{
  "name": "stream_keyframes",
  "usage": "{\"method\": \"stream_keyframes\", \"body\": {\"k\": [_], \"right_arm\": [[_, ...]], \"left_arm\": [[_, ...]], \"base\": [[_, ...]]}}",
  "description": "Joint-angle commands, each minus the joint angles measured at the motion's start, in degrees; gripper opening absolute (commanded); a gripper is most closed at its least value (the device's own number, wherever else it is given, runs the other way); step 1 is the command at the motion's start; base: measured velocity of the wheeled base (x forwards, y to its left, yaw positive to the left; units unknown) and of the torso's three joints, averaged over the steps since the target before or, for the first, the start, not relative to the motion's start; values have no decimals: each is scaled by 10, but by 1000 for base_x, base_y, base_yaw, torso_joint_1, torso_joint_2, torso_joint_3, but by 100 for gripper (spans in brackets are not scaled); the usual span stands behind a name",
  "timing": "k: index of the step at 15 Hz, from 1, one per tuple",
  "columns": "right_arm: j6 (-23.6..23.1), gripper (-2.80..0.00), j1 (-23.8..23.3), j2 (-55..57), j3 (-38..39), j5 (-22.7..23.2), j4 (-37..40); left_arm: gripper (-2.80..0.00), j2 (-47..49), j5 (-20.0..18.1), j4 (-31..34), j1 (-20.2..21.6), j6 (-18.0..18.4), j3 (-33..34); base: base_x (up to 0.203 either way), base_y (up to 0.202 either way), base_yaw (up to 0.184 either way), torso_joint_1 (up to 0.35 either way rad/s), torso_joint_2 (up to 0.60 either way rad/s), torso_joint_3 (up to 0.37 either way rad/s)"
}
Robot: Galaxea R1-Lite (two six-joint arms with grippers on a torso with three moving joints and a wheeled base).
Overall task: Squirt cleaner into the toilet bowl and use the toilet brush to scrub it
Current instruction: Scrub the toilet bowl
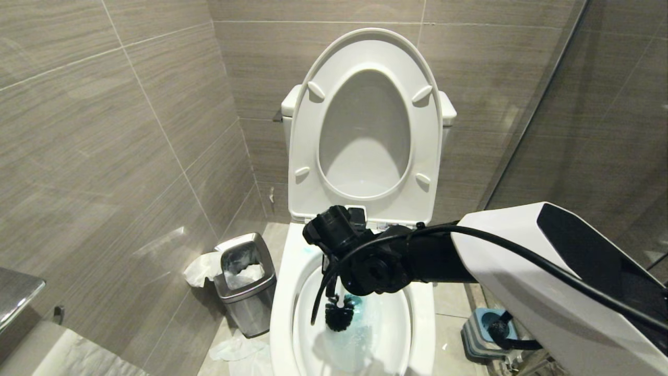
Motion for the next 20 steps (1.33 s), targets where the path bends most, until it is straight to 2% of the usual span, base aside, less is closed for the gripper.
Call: {"method": "stream_keyframes", "body": {"k": [1, 3, 6, 11, 15, 20], "right_arm": [[3, -280, -4, -64, 75, -5, -1], [2, -280, -22, -100, 116, -9, -3], [-2, -280, -58, -106, 119, -15, -4], [-2, -280, -79, -47, 2, -13, -8], [-5, -280, -56, 8, -105, -9, 10], [-1, -280, -4, 0, -106, 0, 28]], "left_arm": [[-280, 0, 0, 0, 0, 0, 1], [-280, 0, 0, 0, 0, 0, 1], [-280, 0, 0, 0, 0, -3, 1], [-280, 0, 2, 0, 0, -6, 1], [-280, 0, 2, 0, 0, -7, 1], [-280, 0, 1, 0, 0, -5, 1]], "base": [[0, 0, 0, 0, 0, 0], [0, 0, 0, 0, 0, 0], [0, 0, 0, 0, 0, 0], [0, 0, 0, 0, 0, 0], [0, 0, 0, 0, 0, 0], [0, 0, 0, 0, 0, 0]]}}
